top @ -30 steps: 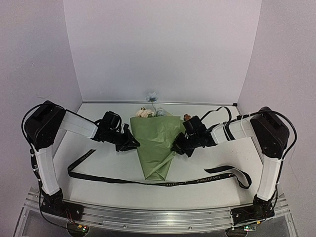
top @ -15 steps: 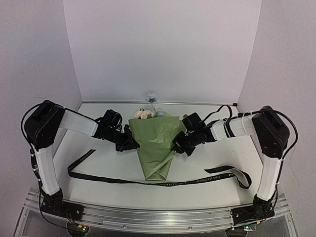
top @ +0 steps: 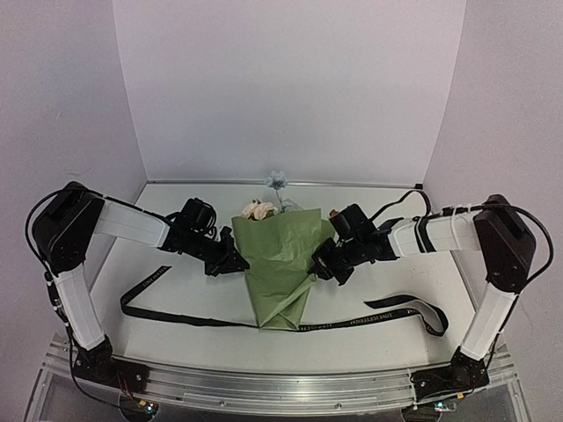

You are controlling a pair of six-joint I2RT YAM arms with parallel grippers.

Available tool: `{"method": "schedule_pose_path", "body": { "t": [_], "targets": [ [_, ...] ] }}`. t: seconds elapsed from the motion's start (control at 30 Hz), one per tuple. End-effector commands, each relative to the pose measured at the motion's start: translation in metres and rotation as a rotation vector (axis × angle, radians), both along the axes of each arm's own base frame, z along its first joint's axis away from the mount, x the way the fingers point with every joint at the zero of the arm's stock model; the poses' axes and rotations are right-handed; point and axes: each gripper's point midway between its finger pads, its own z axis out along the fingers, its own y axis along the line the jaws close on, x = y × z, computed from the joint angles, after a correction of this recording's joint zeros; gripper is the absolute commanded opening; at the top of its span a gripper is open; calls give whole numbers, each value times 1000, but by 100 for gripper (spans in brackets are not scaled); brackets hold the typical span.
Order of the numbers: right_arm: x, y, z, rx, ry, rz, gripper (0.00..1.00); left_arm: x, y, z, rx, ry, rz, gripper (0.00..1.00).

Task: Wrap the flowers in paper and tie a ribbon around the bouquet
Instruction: Place the folded bouquet on the ribbon.

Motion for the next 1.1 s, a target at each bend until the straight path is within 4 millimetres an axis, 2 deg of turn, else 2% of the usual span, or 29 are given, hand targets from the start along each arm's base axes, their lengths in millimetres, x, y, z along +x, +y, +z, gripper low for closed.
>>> {"method": "schedule_pose_path", "body": {
  "t": [0.0, 0.23, 0.4, 0.47, 0.57, 0.63, 0.73, 0.87, 0.97, 1.07],
  "targets": [
    [-16, -3, 6, -22, -28, -1, 0, -16, -3, 19, -25, -11, -14, 6],
    [-37, -7, -8, -63, -39, 15, 0, -38, -1, 12, -7, 6, -13, 6],
    [-41, -7, -12, -79, -48, 32, 3, -45, 4, 5, 35, 10, 8, 7],
    [-42, -9, -13, -86, -53, 34, 16, -43, 12, 2, 79, 4, 41, 14],
    [-41, -8, -5, -83, -81, 51, 41, -37, 25, 7, 141, -26, 103, 35],
    [-40, -9, 3, -90, -108, 76, 50, -30, 38, 15, 189, -60, 160, 45],
    [-43, -14, 16, -127, -143, 129, 62, -21, 69, 25, 282, -90, 278, 55],
    [-47, -36, 26, -234, -204, 194, 77, -22, 133, 33, 452, -112, 495, 64],
    [-51, -60, 33, -335, -239, 236, 94, -31, 184, 47, 568, -134, 664, 70],
    [-51, -75, 40, -392, -261, 259, 98, -46, 221, 51, 634, -118, 790, 71]
  ]
}}
